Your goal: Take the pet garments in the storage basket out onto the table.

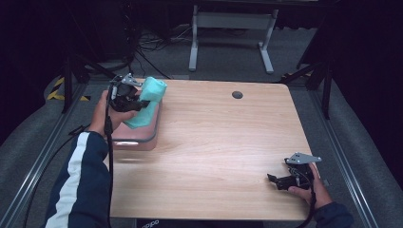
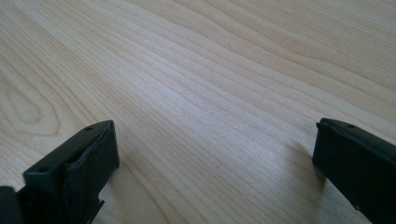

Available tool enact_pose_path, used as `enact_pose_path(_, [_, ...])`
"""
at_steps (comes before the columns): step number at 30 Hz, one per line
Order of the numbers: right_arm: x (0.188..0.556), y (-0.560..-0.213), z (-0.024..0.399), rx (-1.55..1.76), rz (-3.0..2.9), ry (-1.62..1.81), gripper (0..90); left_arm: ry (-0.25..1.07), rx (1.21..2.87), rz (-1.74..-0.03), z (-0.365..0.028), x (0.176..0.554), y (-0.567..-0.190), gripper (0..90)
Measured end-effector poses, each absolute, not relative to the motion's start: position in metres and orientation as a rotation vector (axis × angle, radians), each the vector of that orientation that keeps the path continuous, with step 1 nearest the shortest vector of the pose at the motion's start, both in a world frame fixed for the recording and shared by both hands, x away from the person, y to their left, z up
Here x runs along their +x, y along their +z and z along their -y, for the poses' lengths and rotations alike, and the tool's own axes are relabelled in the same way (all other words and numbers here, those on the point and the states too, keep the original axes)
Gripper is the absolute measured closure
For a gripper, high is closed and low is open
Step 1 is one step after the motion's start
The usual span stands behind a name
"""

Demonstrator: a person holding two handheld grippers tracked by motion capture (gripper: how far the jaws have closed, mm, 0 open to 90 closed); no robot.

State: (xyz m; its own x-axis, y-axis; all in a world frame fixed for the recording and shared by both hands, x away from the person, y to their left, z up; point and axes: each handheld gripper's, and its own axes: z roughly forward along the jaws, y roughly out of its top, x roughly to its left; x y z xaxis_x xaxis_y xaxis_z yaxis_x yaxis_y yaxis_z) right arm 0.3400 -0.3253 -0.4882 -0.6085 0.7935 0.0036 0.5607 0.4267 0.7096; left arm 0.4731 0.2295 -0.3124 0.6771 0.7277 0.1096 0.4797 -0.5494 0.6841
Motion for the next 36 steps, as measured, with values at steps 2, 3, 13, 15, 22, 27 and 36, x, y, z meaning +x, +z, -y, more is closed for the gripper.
enact_pose_path(2, [0.340, -0.488, 0.325, 1.163, -2.353, 0.982, 0.7, 0.497, 2.250, -0.911, -0.228, 0.473, -0.312, 69.8])
enact_pose_path(3, [0.340, -0.488, 0.325, 1.163, -2.353, 0.982, 0.7, 0.490, 2.243, -0.898, -0.225, 0.472, -0.311, 69.7])
enact_pose_path(13, [0.340, -0.488, 0.325, 1.163, -2.353, 0.982, 0.7, 0.465, 2.243, -0.750, -0.195, 0.456, -0.302, 69.7])
enact_pose_path(15, [0.340, -0.488, 0.325, 1.163, -2.353, 0.982, 0.7, 0.447, 2.256, -0.703, -0.186, 0.450, -0.300, 69.7])
enact_pose_path(22, [0.340, -0.488, 0.325, 1.163, -2.353, 0.982, 0.7, 0.413, 2.306, -0.626, -0.165, 0.439, -0.304, 69.7])
enact_pose_path(27, [0.340, -0.488, 0.325, 1.163, -2.353, 0.982, 0.7, 0.394, 2.354, -0.560, -0.149, 0.431, -0.313, 69.7])
enact_pose_path(36, [0.340, -0.488, 0.325, 1.163, -2.353, 0.982, 0.7, 0.326, 2.435, -0.450, -0.124, 0.415, -0.333, 69.6])
